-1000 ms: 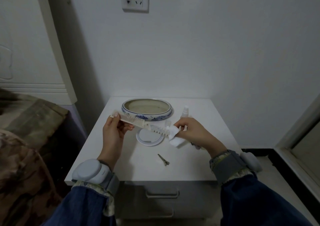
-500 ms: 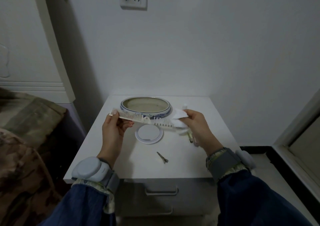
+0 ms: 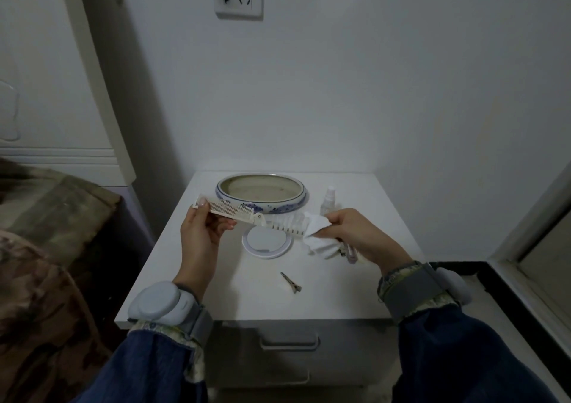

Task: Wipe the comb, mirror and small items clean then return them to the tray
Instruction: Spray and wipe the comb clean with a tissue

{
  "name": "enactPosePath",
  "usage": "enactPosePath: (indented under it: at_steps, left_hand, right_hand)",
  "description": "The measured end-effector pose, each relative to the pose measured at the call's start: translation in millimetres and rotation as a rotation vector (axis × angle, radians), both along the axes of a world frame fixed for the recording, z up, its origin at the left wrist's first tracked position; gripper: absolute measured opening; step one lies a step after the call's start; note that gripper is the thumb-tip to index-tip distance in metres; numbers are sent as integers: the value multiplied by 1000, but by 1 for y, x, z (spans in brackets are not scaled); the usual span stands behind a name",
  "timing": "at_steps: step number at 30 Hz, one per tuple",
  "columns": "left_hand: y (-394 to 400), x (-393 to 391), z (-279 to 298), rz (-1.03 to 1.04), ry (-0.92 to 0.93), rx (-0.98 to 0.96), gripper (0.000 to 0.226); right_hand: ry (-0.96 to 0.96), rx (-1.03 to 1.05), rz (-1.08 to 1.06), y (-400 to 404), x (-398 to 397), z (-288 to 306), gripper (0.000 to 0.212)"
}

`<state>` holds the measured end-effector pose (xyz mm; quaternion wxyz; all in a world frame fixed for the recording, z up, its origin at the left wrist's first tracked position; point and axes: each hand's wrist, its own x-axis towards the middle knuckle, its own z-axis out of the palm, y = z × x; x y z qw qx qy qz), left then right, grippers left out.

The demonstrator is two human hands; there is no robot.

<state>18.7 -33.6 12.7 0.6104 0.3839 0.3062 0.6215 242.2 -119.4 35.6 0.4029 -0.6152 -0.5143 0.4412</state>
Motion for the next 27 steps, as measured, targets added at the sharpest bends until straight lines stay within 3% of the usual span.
enactPosePath:
  at_steps: [13, 19, 27]
  left_hand:
    - [-1, 3, 0, -34, -9, -4, 28]
    - [-2, 2, 2, -35, -54, -18, 29]
    - [0, 2, 3, -6, -112, -24, 27]
  right_hand:
    - [37, 164, -83, 5, 0, -7, 16]
    - [320, 237, -358, 11, 8, -9, 9]
    - [267, 97, -161, 9, 9, -10, 12]
